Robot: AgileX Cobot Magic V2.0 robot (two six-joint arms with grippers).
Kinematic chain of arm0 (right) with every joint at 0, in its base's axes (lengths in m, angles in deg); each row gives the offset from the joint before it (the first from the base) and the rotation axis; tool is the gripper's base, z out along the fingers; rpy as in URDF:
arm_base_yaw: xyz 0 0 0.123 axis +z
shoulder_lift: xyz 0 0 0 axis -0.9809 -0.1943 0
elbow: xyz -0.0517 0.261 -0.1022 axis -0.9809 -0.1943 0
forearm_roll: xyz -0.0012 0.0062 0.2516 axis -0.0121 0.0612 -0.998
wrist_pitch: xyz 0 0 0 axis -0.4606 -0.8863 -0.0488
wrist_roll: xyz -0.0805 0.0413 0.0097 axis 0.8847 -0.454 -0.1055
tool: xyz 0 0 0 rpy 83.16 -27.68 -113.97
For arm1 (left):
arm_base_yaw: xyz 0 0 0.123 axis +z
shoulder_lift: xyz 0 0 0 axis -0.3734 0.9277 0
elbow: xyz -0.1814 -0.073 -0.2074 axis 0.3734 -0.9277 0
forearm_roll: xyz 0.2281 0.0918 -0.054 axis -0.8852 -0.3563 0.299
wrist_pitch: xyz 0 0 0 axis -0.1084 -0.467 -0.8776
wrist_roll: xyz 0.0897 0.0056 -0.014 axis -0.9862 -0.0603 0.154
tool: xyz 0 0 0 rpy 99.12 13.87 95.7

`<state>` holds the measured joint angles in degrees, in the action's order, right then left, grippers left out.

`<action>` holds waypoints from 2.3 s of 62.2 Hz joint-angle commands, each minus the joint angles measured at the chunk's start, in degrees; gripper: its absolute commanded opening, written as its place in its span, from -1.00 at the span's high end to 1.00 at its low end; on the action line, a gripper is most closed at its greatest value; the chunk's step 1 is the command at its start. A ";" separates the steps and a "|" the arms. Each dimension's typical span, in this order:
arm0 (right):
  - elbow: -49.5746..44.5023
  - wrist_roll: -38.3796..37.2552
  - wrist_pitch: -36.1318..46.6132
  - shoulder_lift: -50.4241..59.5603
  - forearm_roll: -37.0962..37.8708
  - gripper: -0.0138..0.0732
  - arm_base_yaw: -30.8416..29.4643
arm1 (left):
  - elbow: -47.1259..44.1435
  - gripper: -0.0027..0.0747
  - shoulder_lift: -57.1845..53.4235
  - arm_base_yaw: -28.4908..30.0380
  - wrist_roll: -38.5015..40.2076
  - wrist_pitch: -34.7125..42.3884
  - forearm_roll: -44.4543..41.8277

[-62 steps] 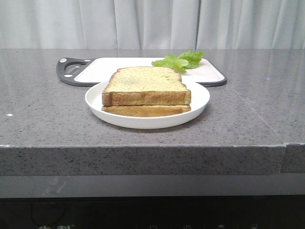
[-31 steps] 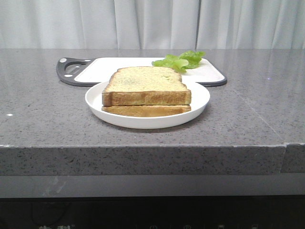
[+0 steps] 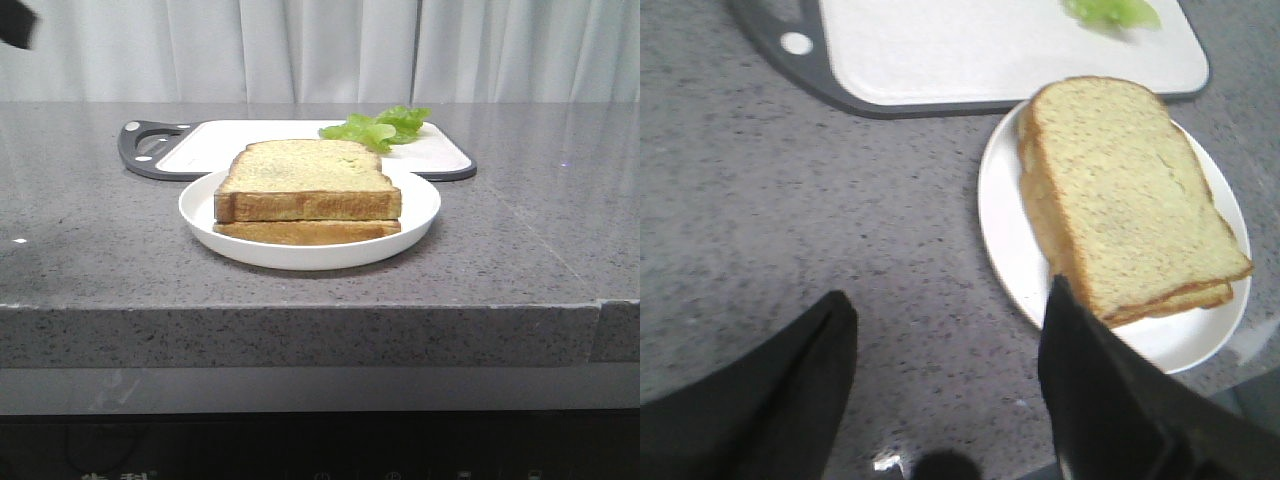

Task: Left arm grabs bread, right arm adds lettuce
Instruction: 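Grasp the top bread slice with the left gripper and lift it off the plate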

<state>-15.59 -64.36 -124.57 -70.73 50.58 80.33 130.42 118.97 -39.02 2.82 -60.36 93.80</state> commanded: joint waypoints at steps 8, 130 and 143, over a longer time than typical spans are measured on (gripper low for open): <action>1.89 0.25 3.20 -0.18 -0.01 -0.25 -0.34 | 9.10 -0.01 9.19 -6.22 -0.14 -1.20 4.13; 1.89 0.25 3.09 -0.19 -0.01 -0.25 -0.34 | 22.12 0.98 13.23 -7.68 -0.50 -7.83 7.84; 1.83 0.25 3.09 -0.19 -0.68 -0.25 -0.34 | 16.95 0.98 1.23 -7.12 4.30 -5.67 -2.13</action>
<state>-15.59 -64.46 -124.57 -70.73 50.40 80.33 147.99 125.42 -46.35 4.27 -69.08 93.83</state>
